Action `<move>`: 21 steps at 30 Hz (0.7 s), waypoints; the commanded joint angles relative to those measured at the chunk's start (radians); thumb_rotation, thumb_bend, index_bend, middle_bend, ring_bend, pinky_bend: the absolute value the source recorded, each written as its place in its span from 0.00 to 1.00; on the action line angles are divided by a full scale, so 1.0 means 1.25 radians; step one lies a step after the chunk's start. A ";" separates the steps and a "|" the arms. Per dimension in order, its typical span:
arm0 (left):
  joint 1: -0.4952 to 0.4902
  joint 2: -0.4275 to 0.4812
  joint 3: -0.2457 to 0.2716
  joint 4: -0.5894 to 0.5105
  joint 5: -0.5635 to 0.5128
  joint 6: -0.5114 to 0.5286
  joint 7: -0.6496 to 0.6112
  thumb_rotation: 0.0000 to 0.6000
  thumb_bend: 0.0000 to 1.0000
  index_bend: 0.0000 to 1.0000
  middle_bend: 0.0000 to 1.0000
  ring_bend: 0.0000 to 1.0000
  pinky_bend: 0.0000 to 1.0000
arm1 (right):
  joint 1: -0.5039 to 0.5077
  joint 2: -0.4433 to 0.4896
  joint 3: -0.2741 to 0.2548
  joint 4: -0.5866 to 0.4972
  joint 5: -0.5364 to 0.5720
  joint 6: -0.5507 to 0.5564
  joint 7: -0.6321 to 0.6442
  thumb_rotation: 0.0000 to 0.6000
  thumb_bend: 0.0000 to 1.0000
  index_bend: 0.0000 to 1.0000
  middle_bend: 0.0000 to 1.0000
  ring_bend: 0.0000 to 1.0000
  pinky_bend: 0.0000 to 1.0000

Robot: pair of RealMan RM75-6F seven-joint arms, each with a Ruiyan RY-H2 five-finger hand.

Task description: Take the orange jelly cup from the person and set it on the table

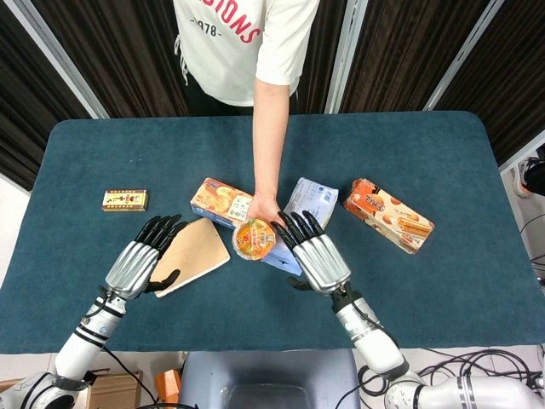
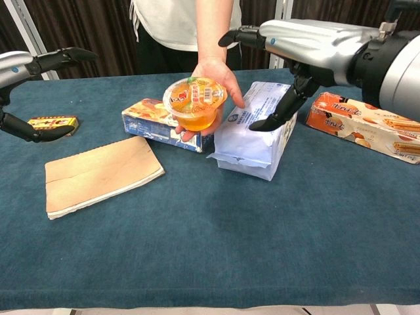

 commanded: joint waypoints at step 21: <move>0.036 0.057 0.048 -0.048 0.026 0.053 0.059 1.00 0.33 0.00 0.00 0.00 0.00 | 0.210 -0.215 0.053 0.138 0.256 0.099 -0.184 1.00 0.10 0.00 0.00 0.00 0.00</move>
